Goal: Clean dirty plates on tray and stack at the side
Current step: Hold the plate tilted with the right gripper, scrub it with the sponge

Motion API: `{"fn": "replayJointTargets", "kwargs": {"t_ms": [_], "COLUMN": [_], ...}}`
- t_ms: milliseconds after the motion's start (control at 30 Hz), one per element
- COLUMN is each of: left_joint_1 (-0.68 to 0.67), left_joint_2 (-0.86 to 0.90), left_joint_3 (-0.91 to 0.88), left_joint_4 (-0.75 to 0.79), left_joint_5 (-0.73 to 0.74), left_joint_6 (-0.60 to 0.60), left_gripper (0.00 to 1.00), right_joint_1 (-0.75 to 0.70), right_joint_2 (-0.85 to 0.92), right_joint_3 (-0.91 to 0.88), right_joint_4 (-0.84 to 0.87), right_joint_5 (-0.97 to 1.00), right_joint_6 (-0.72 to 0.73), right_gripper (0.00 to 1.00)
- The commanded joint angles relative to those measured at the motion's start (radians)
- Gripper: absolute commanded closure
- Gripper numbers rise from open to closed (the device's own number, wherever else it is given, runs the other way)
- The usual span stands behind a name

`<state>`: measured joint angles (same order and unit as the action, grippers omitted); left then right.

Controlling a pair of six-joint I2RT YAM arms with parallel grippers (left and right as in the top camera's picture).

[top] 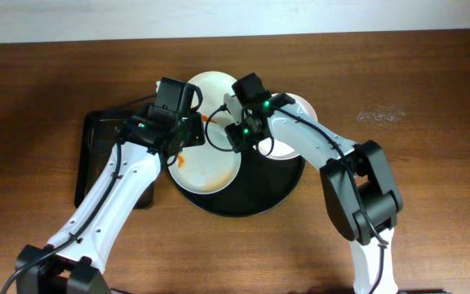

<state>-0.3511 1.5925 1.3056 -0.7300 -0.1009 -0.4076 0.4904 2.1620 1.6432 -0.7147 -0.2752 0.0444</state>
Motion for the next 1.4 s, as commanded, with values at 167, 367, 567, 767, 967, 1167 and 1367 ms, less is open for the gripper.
{"fn": "replayJointTargets", "kwargs": {"t_ms": [167, 367, 567, 767, 967, 1167, 1367], "left_joint_1": [0.003, -0.011, -0.135, -0.186, -0.186, -0.185, -0.185], "left_joint_2": [-0.013, -0.013, -0.005, 0.073, 0.115, 0.152, 0.156], "left_joint_3": [0.011, 0.011, 0.011, 0.01, 0.01, 0.01, 0.01], "left_joint_4": [0.034, 0.117, 0.192, 0.2, 0.215, 0.292, 0.395], "left_joint_5": [0.148, 0.324, 0.282, 0.259, 0.262, 0.258, 0.208], "left_joint_6": [0.017, 0.016, 0.014, -0.011, -0.011, -0.011, -0.011], "left_gripper": [0.99, 0.99, 0.99, 0.99, 0.99, 1.0, 1.0], "right_joint_1": [-0.043, -0.045, -0.045, -0.045, -0.045, -0.045, -0.045], "right_joint_2": [-0.347, -0.361, -0.372, -0.454, -0.481, -0.484, -0.484], "right_joint_3": [0.12, 0.105, 0.105, 0.109, 0.109, 0.109, 0.109], "right_joint_4": [-0.281, -0.435, -0.443, -0.473, -0.599, -0.642, -0.661], "right_joint_5": [0.217, 0.37, 0.369, 0.367, 0.452, 0.391, 0.391], "right_joint_6": [0.146, 0.227, 0.227, 0.227, 0.272, 0.278, 0.275], "right_gripper": [0.96, 0.96, 0.96, 0.96, 0.96, 0.96, 0.96]}}
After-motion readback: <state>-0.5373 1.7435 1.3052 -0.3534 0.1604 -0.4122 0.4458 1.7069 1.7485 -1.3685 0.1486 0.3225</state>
